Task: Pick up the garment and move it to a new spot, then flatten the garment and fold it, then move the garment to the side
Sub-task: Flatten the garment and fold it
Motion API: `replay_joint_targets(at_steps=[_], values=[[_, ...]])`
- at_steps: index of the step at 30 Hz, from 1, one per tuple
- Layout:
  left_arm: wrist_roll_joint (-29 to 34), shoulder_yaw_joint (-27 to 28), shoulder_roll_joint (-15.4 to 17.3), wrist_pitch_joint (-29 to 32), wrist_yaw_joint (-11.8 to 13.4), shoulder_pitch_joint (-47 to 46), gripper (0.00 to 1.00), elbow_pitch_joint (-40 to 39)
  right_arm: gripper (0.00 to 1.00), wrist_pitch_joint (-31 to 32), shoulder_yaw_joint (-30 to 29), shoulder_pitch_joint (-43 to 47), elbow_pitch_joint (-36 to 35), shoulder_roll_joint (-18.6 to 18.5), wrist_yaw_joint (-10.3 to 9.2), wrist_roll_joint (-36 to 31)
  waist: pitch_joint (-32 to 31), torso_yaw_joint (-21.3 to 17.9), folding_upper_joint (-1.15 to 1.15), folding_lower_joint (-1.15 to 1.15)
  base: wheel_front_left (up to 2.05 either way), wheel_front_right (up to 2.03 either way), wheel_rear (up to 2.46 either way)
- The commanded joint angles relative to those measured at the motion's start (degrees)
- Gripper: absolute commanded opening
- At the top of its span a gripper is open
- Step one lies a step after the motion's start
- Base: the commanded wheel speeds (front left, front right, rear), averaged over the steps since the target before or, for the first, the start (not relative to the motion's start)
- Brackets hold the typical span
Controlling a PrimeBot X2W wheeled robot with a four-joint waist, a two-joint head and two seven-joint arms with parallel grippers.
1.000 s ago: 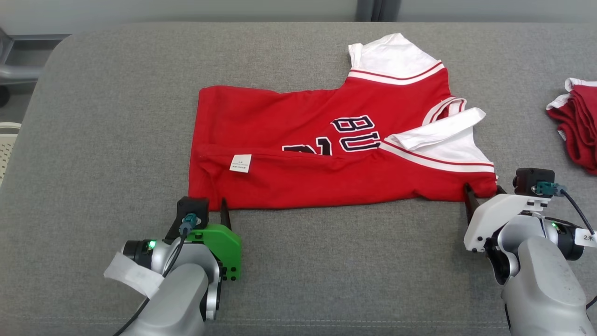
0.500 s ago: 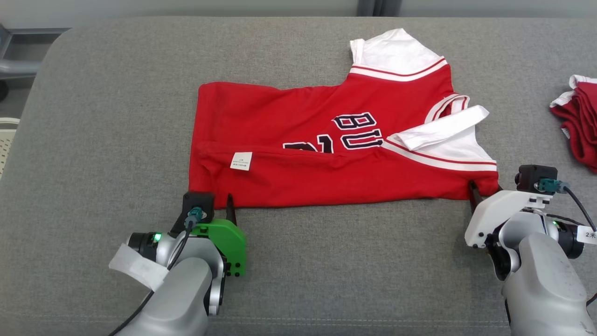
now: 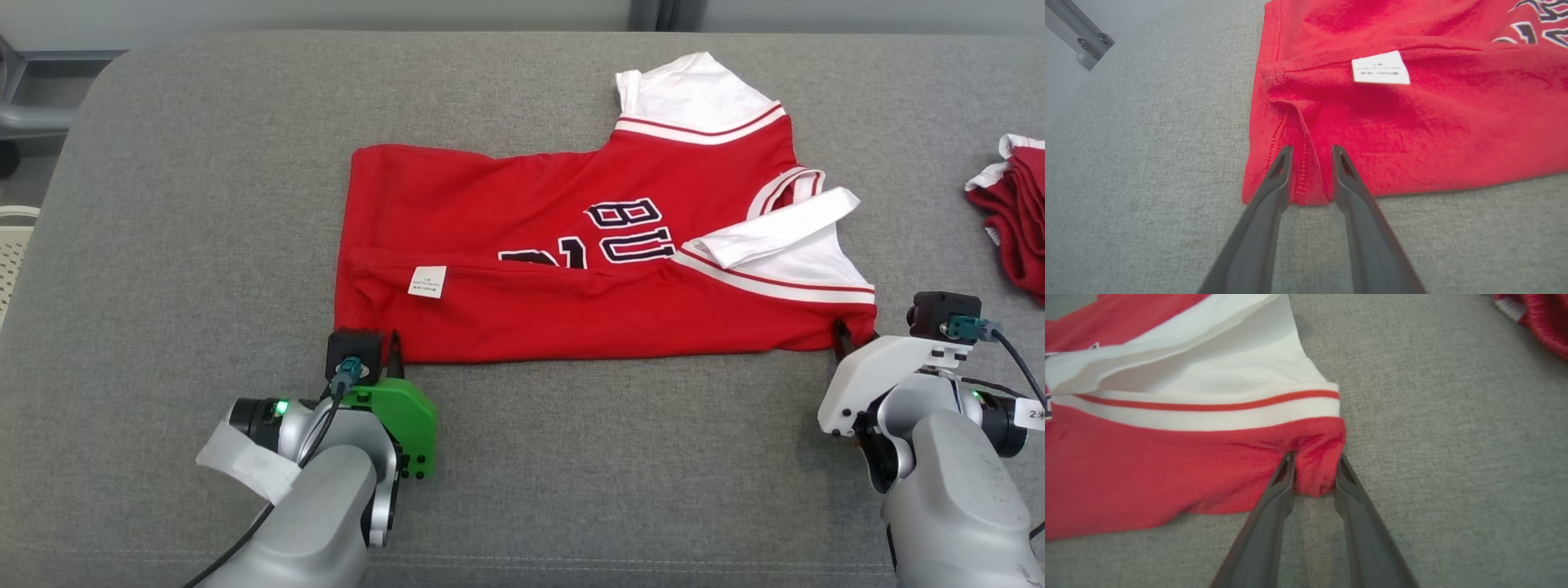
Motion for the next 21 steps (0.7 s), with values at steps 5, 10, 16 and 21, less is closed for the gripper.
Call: replay_joint_targets(at_steps=[5, 10, 16, 21], values=[[-0.05, -0.55, 0.44, 0.49, -0.31, 1.12, 0.44, 0.25, 0.41, 0.36, -0.60, 0.63, 0.69, -0.20, -0.11, -0.74, -0.05, 0.16, 0.00, 0.00, 0.00, 0.00, 0.00], [-0.37, -0.90, 0.16, 0.81, -0.53, 0.96, 0.44, 0.55, 0.42, 0.59, -0.25, 0.09, 0.87, -0.20, -0.11, -0.78, 0.17, -0.03, 0.00, 0.00, 0.00, 0.00, 0.00], [-0.71, -1.03, 0.22, 0.65, -0.66, 1.19, 0.00, 1.17, 0.23, 0.84, -0.25, -0.04, 1.10, -0.20, -0.12, -0.92, 0.25, -0.27, 0.00, 0.00, 0.00, 0.00, 0.00], [-1.68, -0.18, 0.94, 0.04, -0.81, 1.70, 0.00, 1.81, 0.00, 0.81, -0.79, 0.15, 1.17, -0.29, -0.14, -1.30, 0.14, -0.25, 0.00, 0.00, 0.00, 0.00, 0.00]])
